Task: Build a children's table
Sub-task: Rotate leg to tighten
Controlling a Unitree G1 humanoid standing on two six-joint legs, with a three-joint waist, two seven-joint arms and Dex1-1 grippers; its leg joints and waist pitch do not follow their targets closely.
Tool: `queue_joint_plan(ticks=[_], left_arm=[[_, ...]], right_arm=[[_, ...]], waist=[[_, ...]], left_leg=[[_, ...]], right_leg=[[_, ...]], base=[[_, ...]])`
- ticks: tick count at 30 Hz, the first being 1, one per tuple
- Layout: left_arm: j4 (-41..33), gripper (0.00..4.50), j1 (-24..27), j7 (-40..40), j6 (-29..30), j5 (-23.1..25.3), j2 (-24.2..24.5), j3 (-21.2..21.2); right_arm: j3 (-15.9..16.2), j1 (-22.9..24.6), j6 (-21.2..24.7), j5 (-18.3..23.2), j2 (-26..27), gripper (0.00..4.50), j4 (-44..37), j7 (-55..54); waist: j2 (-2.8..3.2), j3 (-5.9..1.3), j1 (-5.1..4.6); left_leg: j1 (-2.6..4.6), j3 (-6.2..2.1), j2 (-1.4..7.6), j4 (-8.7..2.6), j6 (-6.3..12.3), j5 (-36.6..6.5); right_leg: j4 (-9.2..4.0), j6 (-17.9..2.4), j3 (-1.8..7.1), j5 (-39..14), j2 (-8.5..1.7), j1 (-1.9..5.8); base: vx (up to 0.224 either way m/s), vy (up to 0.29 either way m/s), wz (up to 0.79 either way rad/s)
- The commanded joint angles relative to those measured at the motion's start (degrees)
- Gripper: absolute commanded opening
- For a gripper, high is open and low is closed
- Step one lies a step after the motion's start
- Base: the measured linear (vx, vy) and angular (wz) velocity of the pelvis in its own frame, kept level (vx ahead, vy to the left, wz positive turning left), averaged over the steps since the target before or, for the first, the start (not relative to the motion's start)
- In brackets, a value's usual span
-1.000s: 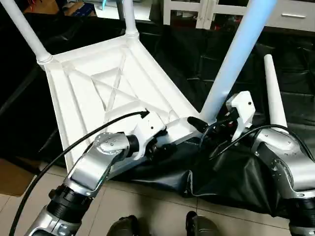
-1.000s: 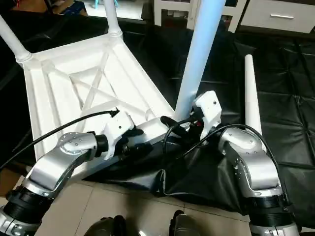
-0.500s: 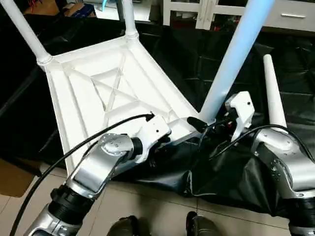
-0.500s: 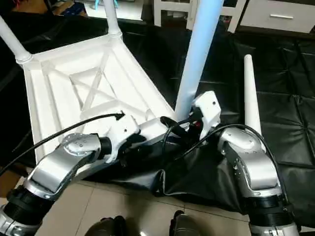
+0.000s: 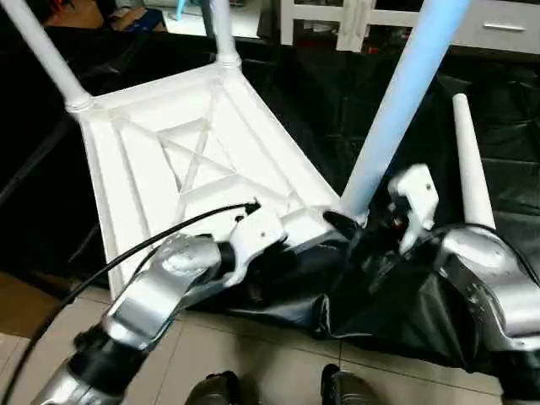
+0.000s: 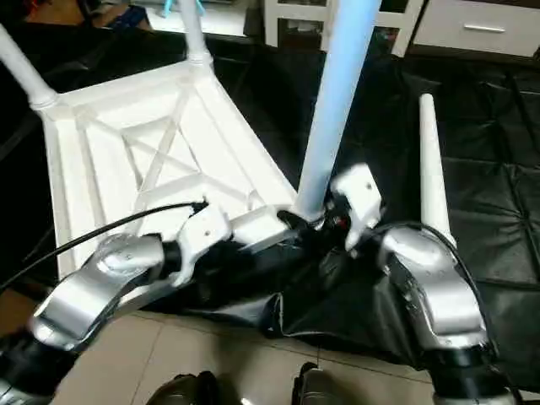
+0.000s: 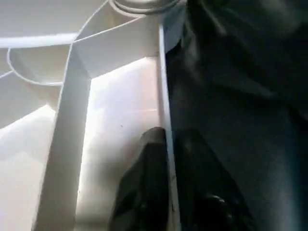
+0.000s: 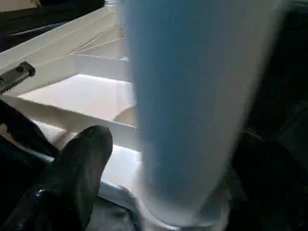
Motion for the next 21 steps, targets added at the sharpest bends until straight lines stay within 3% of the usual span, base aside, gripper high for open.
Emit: queue_joint_plan(ticks=[1, 4, 7, 16, 21], left_arm=[[0.31, 0.12, 2.19, -2.50, 0.39, -0.39, 1.27, -2.41], [0.46, 0.06, 2.53, -2.60, 0.10, 0.18, 2.10, -3.07], [0.87, 0.06, 2.62, -2.66, -0.73, 0.28, 2.10, -2.99], [2.12, 0.06, 2.03, -2.55, -2.73, 0.70, 1.72, -2.66], [2.76, 0.00, 1.56, -2.84, -3.43, 0.82, 2.05, -2.42]], right_arm=[[-0.75, -0.73, -1.27, 0.20, -0.84, 4.09, 0.87, 1.37], [-0.87, -1.77, -1.64, 0.16, -1.42, 4.09, 1.85, 2.14], [-0.40, -2.42, -2.19, 0.37, -1.56, 4.09, 1.98, 3.08], [2.62, -3.30, -3.08, -0.06, -2.18, 4.09, 2.70, 6.89], [3.07, -3.33, -2.56, -0.02, -3.10, 3.62, 3.77, 8.84]], waist=[[-0.88, -4.49, 0.00], [-0.91, -4.35, -0.06], [-0.98, -4.42, -0.06], [-0.91, -4.60, 0.02], [-1.05, -4.44, 0.04]], left_leg=[[1.10, -0.83, 1.99, -3.64, 5.78, -12.28], [1.15, -0.88, 1.95, -3.75, 5.21, -13.77], [1.13, -0.92, 1.98, -3.76, 5.00, -13.11], [1.03, -0.83, 1.92, -3.52, 6.24, -11.30], [1.07, -0.91, 1.98, -3.70, 5.48, -13.09]], right_leg=[[-3.61, -12.20, 1.32, -16.77, -1.02, 3.59], [-3.79, -11.19, 1.35, -19.76, -1.07, 3.48], [-3.73, -10.72, 1.41, -19.38, -1.05, 3.41], [-3.42, -12.02, 1.36, -16.50, -1.02, 3.53], [-3.73, -11.32, 1.41, -19.32, -1.10, 3.50]], base=[[0.000, 0.000, 0.00], [0.000, 0.000, 0.00], [0.000, 0.000, 0.00], [0.000, 0.000, 0.00], [0.000, 0.000, 0.00]])
